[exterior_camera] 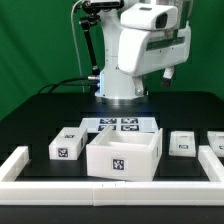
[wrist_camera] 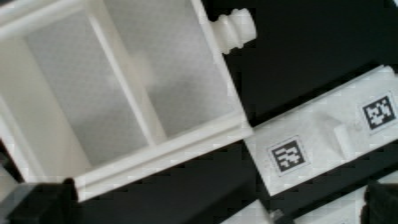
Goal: Assemble cabinet
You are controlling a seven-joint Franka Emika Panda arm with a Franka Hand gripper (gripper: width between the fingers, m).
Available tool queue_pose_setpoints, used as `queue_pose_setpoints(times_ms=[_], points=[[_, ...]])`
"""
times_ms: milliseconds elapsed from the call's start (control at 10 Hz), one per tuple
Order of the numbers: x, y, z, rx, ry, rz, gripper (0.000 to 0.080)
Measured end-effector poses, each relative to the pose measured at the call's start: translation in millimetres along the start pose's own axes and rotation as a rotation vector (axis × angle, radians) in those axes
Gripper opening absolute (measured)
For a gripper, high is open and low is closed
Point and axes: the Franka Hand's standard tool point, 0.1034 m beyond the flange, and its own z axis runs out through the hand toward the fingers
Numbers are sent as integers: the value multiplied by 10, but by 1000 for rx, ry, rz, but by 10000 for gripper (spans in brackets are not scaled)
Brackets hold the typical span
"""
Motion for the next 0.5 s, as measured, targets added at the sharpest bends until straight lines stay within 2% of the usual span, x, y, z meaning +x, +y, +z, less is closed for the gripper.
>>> queue_pose_setpoints(times_ms=[200, 300, 500], points=[[-49, -25, 186, -35, 51, -164, 798], [-59, -40, 247, -33, 53, -177, 798], [-52, -32, 233, -35, 54, -177, 798]])
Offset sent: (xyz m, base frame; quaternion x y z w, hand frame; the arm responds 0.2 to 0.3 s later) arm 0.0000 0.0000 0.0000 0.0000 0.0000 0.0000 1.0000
